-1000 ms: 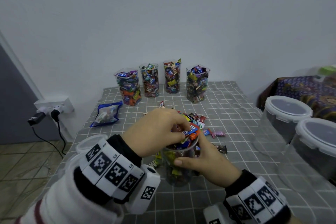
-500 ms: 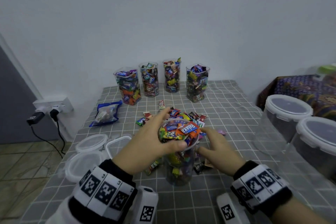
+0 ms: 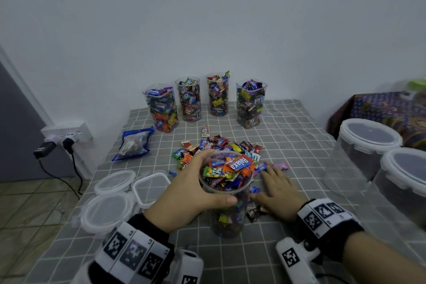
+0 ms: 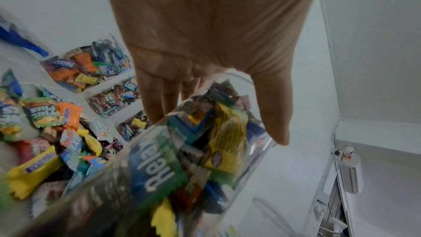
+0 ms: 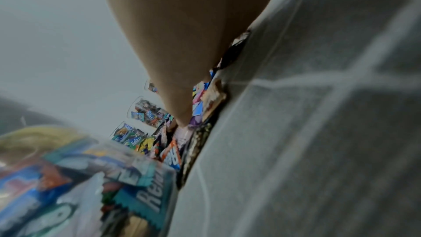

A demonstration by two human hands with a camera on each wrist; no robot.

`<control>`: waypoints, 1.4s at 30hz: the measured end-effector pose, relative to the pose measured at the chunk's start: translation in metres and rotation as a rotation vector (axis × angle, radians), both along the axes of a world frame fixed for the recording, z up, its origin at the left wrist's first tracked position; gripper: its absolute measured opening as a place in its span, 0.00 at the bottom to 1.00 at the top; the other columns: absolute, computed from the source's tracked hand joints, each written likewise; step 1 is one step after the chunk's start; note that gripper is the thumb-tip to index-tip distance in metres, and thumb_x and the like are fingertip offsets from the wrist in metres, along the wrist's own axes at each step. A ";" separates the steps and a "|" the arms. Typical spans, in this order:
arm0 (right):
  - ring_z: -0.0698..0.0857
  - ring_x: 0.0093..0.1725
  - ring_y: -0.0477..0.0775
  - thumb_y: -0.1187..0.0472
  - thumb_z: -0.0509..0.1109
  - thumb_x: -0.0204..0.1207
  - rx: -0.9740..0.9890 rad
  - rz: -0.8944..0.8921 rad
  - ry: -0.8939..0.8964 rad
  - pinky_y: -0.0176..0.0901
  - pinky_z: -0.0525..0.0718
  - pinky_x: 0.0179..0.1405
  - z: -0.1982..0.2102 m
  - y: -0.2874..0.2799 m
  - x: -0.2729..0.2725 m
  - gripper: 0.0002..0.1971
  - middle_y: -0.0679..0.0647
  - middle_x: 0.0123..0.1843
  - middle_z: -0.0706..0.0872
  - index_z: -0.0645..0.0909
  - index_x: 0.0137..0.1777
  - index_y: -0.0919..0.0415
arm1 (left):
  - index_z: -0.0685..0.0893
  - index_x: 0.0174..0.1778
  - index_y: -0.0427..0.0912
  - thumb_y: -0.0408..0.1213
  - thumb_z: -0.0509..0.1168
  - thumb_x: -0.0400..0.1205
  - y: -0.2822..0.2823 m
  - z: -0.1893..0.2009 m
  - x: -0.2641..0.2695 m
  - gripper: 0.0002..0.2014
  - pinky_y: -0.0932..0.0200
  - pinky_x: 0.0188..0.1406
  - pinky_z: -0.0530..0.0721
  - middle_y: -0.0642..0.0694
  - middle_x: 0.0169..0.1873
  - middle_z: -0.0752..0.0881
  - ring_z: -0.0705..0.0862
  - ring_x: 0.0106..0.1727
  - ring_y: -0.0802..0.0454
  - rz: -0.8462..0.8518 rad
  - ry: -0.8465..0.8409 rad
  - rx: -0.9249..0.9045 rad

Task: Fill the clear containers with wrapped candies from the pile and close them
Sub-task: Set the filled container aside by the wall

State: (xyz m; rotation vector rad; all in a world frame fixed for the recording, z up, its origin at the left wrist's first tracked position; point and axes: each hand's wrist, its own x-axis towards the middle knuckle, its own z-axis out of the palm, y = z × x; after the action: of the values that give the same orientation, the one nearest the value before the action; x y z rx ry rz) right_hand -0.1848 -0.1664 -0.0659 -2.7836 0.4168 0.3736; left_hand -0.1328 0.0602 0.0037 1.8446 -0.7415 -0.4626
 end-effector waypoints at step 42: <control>0.22 0.71 0.45 0.17 0.32 0.49 0.091 0.077 -0.009 0.44 0.27 0.71 -0.009 -0.008 0.002 0.64 0.50 0.83 0.30 0.36 0.83 0.56 | 0.67 0.75 0.37 0.45 0.78 0.70 -0.161 0.010 0.226 0.41 0.57 0.62 0.71 0.40 0.71 0.75 0.75 0.70 0.43 0.533 -0.216 0.057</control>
State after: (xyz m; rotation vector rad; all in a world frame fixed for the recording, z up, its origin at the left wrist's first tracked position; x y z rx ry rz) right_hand -0.1831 -0.1740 -0.0746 -2.7169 0.2834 0.3881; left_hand 0.0929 -0.1012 0.0137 2.0704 -0.3502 0.0624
